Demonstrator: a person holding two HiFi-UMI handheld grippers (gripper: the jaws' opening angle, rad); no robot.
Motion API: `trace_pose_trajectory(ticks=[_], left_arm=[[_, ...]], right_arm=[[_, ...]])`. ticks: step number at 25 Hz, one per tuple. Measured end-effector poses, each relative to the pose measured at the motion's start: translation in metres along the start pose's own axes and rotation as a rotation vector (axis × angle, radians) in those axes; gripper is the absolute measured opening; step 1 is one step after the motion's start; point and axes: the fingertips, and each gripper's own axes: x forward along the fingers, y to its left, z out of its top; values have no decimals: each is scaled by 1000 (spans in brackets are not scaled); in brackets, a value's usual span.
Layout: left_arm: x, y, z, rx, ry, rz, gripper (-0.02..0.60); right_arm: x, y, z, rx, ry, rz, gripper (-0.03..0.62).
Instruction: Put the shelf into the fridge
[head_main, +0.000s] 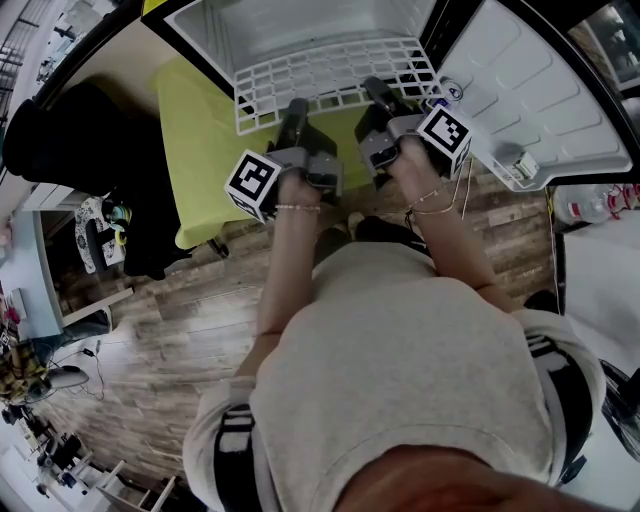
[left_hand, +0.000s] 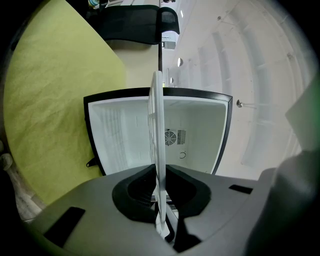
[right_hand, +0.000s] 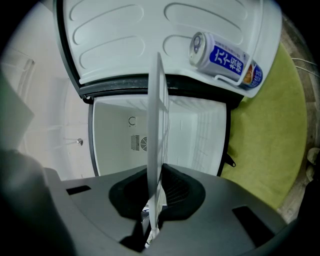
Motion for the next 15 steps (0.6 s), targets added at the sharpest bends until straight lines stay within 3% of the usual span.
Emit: trace_pose_trajectory(ticks=[15], left_arm=[[7, 2, -2, 8, 9, -5, 49]], right_arm=[[7, -6, 7, 23, -30, -11, 29]])
